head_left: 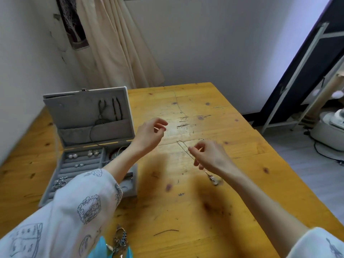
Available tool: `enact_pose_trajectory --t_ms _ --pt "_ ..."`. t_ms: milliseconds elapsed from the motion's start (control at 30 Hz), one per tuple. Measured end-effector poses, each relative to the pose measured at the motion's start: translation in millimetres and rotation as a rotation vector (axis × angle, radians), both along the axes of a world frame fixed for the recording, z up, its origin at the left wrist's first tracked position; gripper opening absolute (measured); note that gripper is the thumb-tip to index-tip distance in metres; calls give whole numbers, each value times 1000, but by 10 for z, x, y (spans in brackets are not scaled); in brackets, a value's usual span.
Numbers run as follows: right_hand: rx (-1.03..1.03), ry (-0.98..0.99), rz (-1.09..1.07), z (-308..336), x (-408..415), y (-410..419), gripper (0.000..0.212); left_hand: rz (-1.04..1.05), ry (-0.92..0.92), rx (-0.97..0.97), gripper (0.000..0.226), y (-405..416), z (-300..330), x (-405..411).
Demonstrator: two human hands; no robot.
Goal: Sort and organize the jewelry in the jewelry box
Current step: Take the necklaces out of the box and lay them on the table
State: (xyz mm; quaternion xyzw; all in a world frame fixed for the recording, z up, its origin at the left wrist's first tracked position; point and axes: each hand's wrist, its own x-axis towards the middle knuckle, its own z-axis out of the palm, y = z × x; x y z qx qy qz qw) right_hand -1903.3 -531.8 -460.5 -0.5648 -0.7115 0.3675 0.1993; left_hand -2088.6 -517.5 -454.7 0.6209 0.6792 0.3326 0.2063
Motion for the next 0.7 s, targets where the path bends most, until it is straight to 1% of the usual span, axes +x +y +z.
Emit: enact_pose_trajectory --t_ms 133,333,433,533,600,700 --pt "49 83 103 147 -564 57 28 109 -7 151 22 -224 248 -372" --pt "155 149 228 258 -1356 112 28 358 -3 206 21 -454 289 -1016" --pt "169 195 241 295 -1616 174 26 487 -25 178 20 -448 240 -1231" --pt "137 257 216 310 -1858 259 26 603 -55 224 20 -351 248 -1366" --pt "109 288 194 296 -1976 307 27 638 -90 260 20 -271 278 -1372" --pt "60 328 171 270 -2086 340 31 640 -127 245 21 -173 281 -1311"
